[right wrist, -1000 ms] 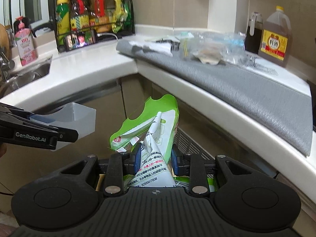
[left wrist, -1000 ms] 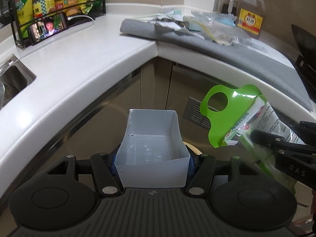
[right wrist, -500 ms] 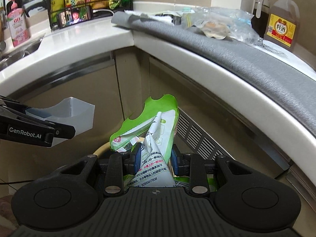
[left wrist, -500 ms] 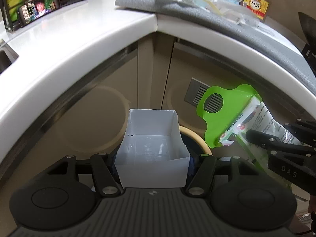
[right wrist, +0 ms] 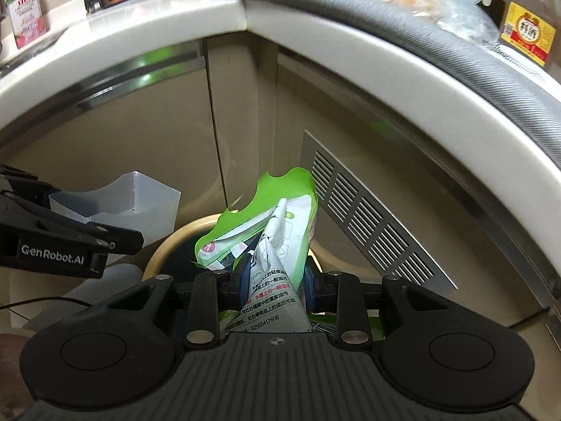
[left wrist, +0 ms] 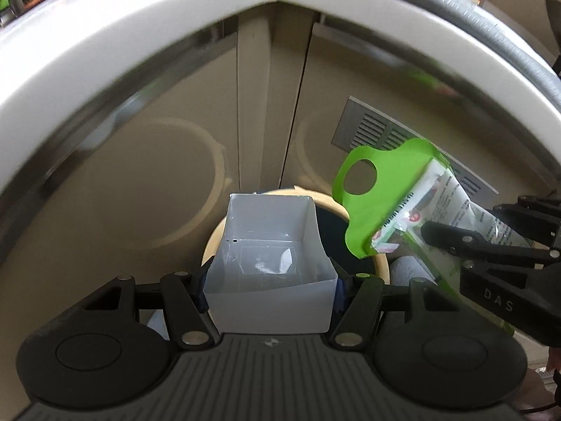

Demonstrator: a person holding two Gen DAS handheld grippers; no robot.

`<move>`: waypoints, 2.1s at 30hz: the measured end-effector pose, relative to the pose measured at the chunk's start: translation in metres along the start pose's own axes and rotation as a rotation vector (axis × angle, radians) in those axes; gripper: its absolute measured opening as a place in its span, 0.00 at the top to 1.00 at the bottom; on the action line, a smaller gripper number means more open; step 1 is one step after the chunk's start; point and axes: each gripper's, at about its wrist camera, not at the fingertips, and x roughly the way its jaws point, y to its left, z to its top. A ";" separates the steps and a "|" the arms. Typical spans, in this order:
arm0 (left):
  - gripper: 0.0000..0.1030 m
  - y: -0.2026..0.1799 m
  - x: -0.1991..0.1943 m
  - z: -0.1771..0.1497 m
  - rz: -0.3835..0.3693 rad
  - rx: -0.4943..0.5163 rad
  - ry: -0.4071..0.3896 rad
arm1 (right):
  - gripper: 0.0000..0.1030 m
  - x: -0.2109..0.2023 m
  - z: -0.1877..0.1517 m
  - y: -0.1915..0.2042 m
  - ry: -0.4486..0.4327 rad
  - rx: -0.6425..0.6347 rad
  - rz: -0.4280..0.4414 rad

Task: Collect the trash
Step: 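Lower both tools with the box and bag over the blue trash bin, then open the left tool dropping the box while the right tool releases the snack bag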

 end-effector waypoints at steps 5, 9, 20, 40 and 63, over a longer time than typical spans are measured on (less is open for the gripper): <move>0.35 0.001 0.025 0.000 -0.013 0.001 0.059 | 0.69 0.021 0.003 0.003 0.040 -0.005 0.009; 0.35 0.001 0.048 -0.001 -0.019 -0.001 0.114 | 0.69 0.038 0.002 0.002 0.078 -0.006 0.015; 0.35 0.001 0.104 0.005 -0.028 0.023 0.262 | 0.69 0.102 0.007 -0.014 0.249 0.107 0.045; 0.35 0.006 0.158 -0.009 -0.021 0.007 0.404 | 0.68 0.143 0.007 0.032 0.224 -0.334 0.003; 0.00 0.024 0.128 -0.007 -0.029 -0.063 0.349 | 0.26 0.085 0.008 -0.002 0.094 -0.151 -0.001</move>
